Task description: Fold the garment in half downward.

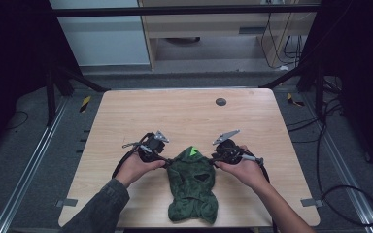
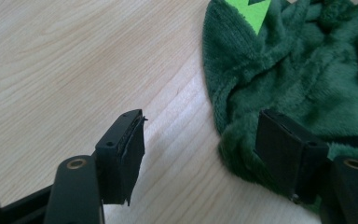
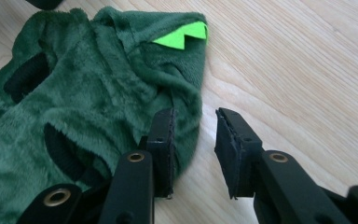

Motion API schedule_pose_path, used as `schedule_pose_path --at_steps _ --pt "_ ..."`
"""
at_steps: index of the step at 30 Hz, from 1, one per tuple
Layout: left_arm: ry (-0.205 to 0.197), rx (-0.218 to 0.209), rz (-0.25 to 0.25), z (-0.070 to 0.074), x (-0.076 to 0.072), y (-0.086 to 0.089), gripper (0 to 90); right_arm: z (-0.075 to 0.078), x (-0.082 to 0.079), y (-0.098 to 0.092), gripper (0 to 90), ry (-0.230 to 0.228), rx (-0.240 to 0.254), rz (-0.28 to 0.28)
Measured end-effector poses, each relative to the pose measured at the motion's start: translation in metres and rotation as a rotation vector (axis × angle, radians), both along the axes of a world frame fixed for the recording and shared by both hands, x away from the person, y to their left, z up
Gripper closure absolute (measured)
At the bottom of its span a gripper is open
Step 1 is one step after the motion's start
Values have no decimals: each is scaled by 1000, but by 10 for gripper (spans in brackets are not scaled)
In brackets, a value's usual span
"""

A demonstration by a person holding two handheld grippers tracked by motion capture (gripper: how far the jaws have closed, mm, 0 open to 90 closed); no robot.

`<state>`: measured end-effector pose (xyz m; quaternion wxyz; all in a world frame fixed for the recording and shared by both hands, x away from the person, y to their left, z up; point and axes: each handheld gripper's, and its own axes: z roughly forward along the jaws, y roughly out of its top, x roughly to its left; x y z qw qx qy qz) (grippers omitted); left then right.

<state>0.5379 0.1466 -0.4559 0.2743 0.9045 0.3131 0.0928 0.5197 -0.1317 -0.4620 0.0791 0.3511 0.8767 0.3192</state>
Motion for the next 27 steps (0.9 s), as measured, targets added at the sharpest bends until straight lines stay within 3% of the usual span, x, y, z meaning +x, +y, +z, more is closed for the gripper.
schedule_pose_path --at_steps 9,21,24,27 --pt "24 25 -16 -10 5 -7 316 -9 11 18 646 22 -42 21" --pt "44 19 -17 -16 9 -9 401 -18 13 30 634 34 -99 34" --pt "52 17 -25 -18 9 -11 416 -19 13 32 650 26 -103 40" --pt "63 11 -30 -20 10 -12 448 -19 12 34 725 30 -103 49"
